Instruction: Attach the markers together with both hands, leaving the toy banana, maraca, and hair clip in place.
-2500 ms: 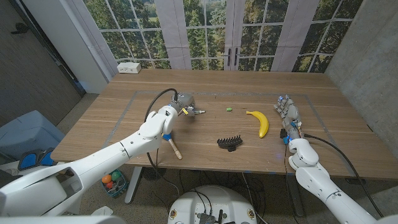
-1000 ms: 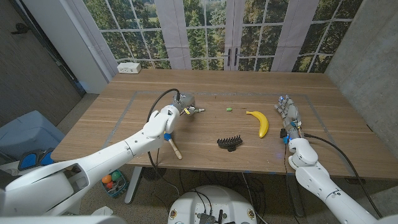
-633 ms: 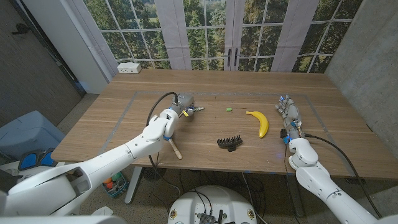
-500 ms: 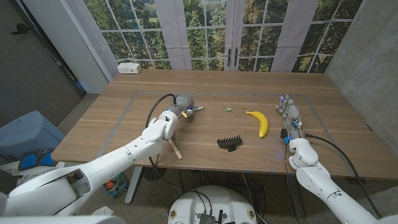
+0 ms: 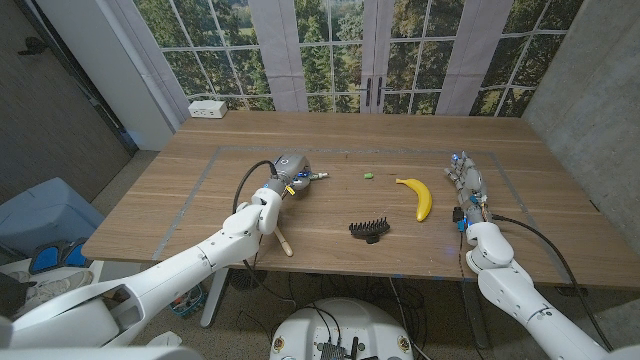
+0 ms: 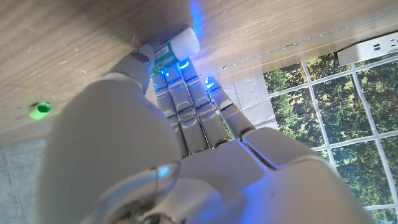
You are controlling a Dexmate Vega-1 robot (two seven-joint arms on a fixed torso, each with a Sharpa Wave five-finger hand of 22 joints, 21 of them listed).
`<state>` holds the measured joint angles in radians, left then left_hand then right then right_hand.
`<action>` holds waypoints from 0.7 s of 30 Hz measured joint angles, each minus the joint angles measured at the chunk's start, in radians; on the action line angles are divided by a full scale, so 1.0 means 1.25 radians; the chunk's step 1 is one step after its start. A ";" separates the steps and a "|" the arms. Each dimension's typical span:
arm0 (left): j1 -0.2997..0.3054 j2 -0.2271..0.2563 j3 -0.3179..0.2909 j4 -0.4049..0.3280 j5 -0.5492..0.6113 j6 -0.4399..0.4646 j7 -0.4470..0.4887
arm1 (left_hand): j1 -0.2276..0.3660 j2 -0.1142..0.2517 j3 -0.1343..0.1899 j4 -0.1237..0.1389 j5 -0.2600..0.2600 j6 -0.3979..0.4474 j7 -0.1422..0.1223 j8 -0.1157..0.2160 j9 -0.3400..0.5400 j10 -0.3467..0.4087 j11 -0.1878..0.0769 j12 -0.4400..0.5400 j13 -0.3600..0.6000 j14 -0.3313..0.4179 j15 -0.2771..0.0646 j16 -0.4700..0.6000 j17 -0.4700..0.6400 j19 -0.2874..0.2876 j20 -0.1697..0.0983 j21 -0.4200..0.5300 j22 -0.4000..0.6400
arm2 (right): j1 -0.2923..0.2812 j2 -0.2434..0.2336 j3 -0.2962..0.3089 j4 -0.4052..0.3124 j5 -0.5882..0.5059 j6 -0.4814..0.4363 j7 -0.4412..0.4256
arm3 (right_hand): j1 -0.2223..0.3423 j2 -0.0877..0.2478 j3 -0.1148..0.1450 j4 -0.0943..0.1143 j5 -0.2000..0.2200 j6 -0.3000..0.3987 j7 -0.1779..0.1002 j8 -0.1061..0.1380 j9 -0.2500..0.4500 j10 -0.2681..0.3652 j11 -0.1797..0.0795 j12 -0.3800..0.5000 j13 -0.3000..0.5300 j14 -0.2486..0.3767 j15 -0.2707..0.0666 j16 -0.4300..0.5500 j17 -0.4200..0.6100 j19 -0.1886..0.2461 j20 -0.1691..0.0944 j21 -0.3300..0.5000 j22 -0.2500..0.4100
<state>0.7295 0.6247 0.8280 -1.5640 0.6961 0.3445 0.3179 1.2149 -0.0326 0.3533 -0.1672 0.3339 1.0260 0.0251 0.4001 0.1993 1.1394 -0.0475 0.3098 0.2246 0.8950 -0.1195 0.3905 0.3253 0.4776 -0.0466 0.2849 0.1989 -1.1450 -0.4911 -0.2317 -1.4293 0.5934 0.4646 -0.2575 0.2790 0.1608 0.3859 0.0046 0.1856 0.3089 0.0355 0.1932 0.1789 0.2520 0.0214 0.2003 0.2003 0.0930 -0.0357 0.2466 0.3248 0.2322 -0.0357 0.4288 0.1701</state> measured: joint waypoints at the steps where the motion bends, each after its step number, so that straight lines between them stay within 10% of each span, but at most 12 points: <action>1: 0.000 0.000 -0.001 0.000 -0.001 -0.001 0.003 | 0.000 0.000 0.000 0.000 0.002 0.000 0.000 0.001 0.000 0.000 0.000 0.000 0.000 0.000 0.000 0.000 0.001 0.000 0.000 0.002 0.000 | 0.000 0.000 0.000 0.000 0.000 0.000 0.000 | 0.000 0.000 0.001 -0.001 0.000 0.001 0.001 0.000 0.000 0.003 -0.003 0.000 0.000 0.000 0.000 0.000 0.000 0.000 0.000 0.000 0.000; 3: 0.006 0.001 -0.009 -0.005 -0.012 -0.008 0.026 | 0.000 0.000 0.000 0.000 0.006 0.000 0.000 0.003 0.000 0.000 0.000 0.000 0.000 0.000 0.000 0.001 0.005 0.003 -0.003 0.003 0.000 | -0.002 -0.002 0.000 -0.004 -0.003 0.000 -0.002 | 0.000 0.000 0.005 -0.015 0.000 0.002 0.002 0.000 0.000 0.004 -0.004 0.000 0.000 0.003 -0.003 0.000 -0.005 0.000 0.000 -0.003 0.000; 5: 0.009 0.001 -0.014 -0.007 -0.018 -0.013 0.038 | 0.000 0.000 -0.001 -0.001 0.008 0.004 -0.002 0.060 0.000 0.000 0.000 0.055 0.000 0.000 0.000 0.004 0.009 0.003 -0.003 0.003 0.000 | -0.003 -0.003 0.001 -0.007 -0.006 0.000 -0.005 | 0.028 -0.008 0.014 -0.040 0.000 0.002 0.002 0.000 0.000 0.004 -0.004 0.000 0.000 0.012 0.000 0.000 -0.014 0.004 -0.004 -0.008 0.000; 10: 0.016 0.001 -0.030 -0.017 -0.035 -0.025 0.078 | 0.000 0.000 -0.003 -0.002 0.014 0.004 -0.002 0.071 0.000 0.000 0.000 0.056 0.000 0.000 0.000 0.004 0.013 0.003 -0.003 0.003 0.000 | -0.009 -0.011 0.001 -0.024 -0.020 -0.009 -0.020 | 0.096 -0.018 0.040 -0.107 0.000 0.006 0.006 0.000 0.000 0.007 -0.002 0.000 0.000 0.033 0.010 0.000 -0.036 0.026 0.014 -0.015 0.000; 21: 0.027 0.000 -0.053 -0.034 -0.063 -0.034 0.125 | -0.002 0.002 -0.007 0.000 0.028 0.000 -0.006 0.077 0.000 0.000 0.000 0.077 0.000 0.000 0.000 0.010 0.026 0.003 -0.003 0.003 0.003 | -0.019 -0.024 0.004 -0.049 -0.047 -0.028 -0.047 | 0.119 -0.028 0.047 -0.129 0.000 0.010 0.010 0.000 0.000 0.016 -0.004 0.000 0.000 0.040 0.017 0.000 -0.043 0.031 0.020 -0.018 0.000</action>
<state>0.7628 0.6249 0.7623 -1.6066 0.6179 0.3024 0.4742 1.2121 -0.0298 0.3451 -0.1674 0.3692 1.0254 0.0172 0.4962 0.1996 1.1393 -0.0478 0.4066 0.2246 0.8952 -0.1194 0.4035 0.3574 0.4813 -0.0502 0.2885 0.2026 -1.1681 -0.5212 -0.2266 -1.4906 0.5348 0.4295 -0.3157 0.4280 0.1252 0.4445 -0.1560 0.1856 0.3215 0.0482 0.1932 0.1789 0.2716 0.0160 0.2003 0.2003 0.1433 -0.0142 0.2466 0.2716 0.2714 -0.0106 0.4063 0.1700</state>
